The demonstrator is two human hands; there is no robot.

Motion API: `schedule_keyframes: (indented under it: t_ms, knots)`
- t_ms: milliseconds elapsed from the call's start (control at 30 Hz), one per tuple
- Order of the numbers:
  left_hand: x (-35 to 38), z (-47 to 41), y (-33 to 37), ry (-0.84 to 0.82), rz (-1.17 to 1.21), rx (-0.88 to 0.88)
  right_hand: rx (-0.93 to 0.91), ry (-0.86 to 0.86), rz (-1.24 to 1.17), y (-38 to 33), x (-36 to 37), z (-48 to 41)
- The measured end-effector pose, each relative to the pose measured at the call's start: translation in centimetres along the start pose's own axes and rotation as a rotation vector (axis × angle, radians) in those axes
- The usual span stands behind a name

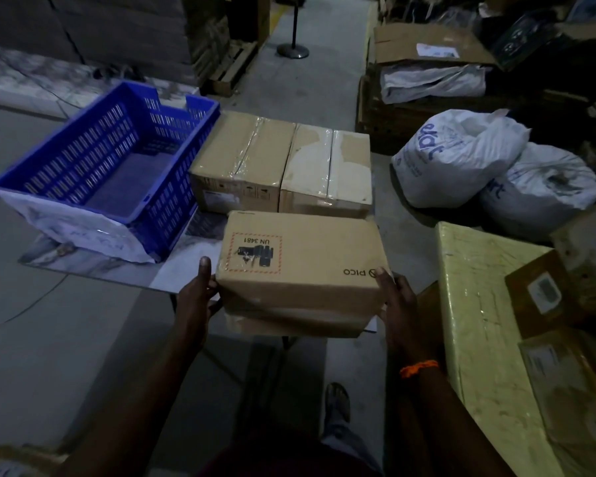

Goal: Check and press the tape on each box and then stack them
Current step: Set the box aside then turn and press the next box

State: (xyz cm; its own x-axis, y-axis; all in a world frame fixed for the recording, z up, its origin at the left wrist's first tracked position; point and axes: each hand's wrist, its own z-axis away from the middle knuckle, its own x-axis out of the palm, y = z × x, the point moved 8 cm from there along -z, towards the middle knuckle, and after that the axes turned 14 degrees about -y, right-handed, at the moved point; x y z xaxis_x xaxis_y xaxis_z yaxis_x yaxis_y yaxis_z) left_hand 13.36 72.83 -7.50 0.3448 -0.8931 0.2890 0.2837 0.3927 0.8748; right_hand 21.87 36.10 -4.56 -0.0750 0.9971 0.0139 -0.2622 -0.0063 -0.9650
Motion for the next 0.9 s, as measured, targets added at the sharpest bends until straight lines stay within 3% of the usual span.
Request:
schedule_keyframes:
  t_ms: [167, 367, 433, 533, 600, 767, 900]
  knots:
    - [0.2, 0.6, 1.1, -0.059, -0.376, 0.031, 0.035, -0.025, 0.107, 1.3, -0.8, 0.6]
    - [0.7, 0.8, 1.9, -0.026, -0.542, 0.117, 0.169, -0.094, 0.022, 4.5, -0.9, 1.0]
    - [1.4, 0.7, 3.2, -0.024, -0.65, 0.235, 0.255, -0.091, -0.188, 7.4, -0.9, 0.9]
    - [3.1, 0.9, 5.9, -0.002, -0.99, 0.478, 0.491, -0.006, -0.153, 11.8, -1.8, 2.1]
    - [4.6, 1.0, 6.8, 0.011, -1.194, 0.546, 0.639, -0.04, -0.227, 14.7, -1.5, 3.0]
    - [10.3, 2.1, 5.2, -0.295, -1.434, 0.661, 0.691, -0.036, -0.502, 16.9, 0.0, 2.7]
    - [12.8, 2.9, 3.8, -0.371, -1.479, 0.718, 0.679, 0.026, -0.681, 16.6, -0.1, 2.8]
